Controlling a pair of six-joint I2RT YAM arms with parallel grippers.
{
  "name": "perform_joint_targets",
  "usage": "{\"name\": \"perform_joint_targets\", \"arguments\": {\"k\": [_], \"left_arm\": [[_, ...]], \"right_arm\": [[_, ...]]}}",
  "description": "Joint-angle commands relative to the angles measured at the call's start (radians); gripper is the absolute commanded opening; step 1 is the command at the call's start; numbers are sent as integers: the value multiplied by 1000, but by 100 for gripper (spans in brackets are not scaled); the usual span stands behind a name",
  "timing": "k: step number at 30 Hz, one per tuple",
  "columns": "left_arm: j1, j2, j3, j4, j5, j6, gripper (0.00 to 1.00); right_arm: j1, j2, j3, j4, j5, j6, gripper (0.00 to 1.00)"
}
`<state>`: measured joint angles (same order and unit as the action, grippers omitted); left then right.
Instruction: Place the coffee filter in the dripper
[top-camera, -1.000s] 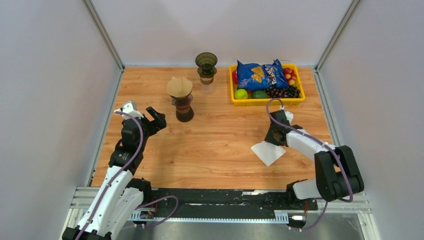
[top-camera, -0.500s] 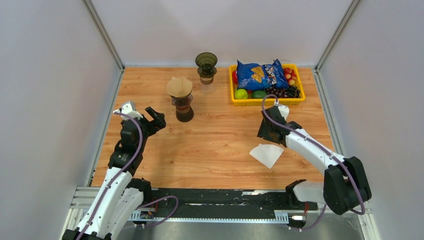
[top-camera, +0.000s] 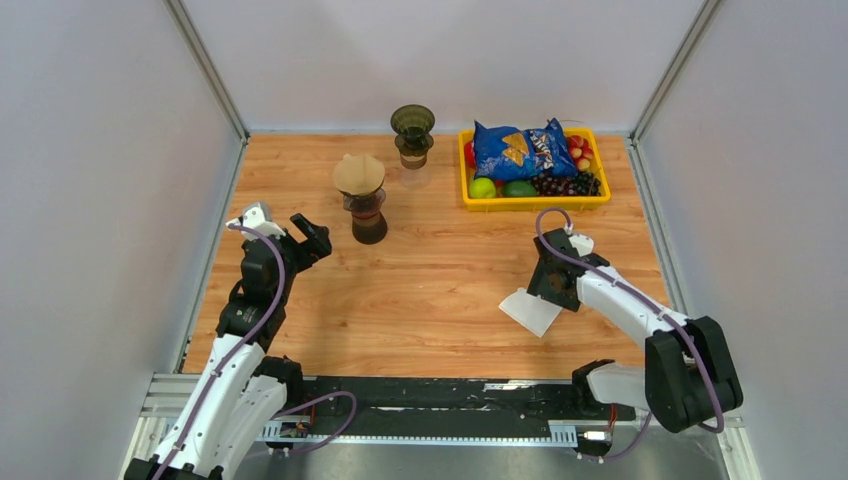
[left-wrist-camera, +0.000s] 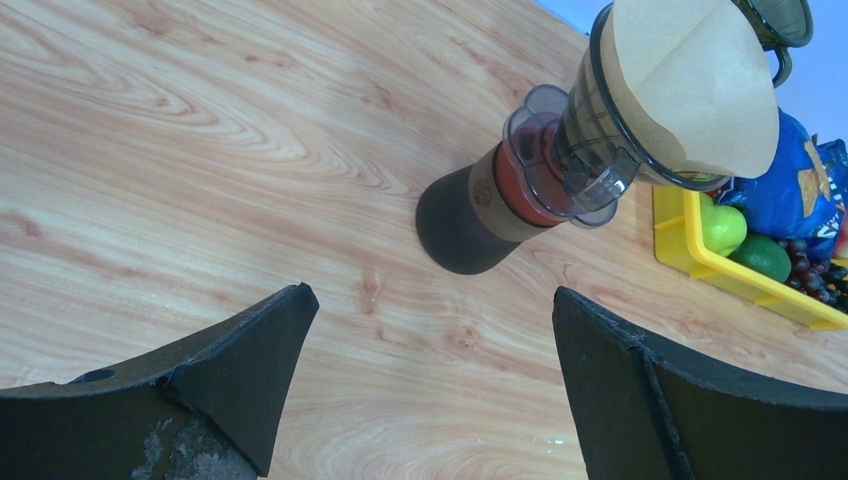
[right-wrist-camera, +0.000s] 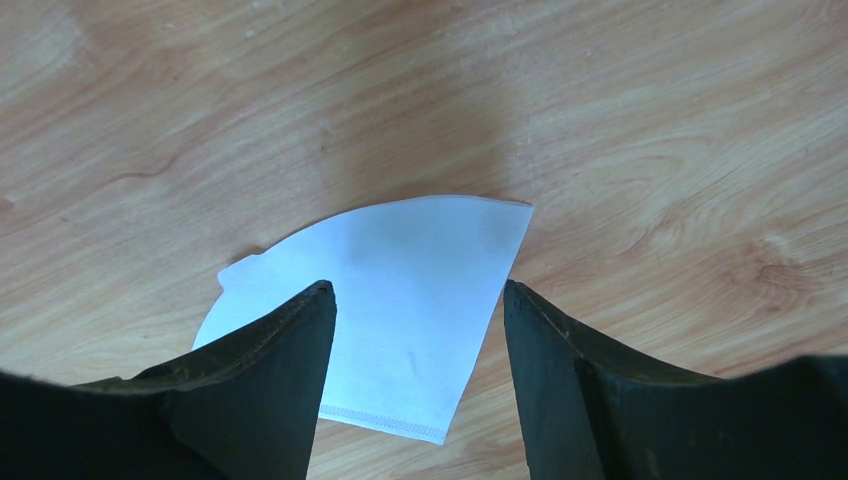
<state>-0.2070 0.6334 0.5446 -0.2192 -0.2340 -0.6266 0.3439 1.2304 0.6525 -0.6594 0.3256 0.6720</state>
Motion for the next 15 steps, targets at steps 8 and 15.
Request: {"name": "perform_joint_targets", "arguments": {"k": [8,15], "left_arm": [[7,-13,-1,15,-4,-6,100],[6,-15,-1,13,-6,-7,100]], "right_arm": [[0,90,-65,83,-67,34,62],[0,99,-71,118,-65,44,34]]}}
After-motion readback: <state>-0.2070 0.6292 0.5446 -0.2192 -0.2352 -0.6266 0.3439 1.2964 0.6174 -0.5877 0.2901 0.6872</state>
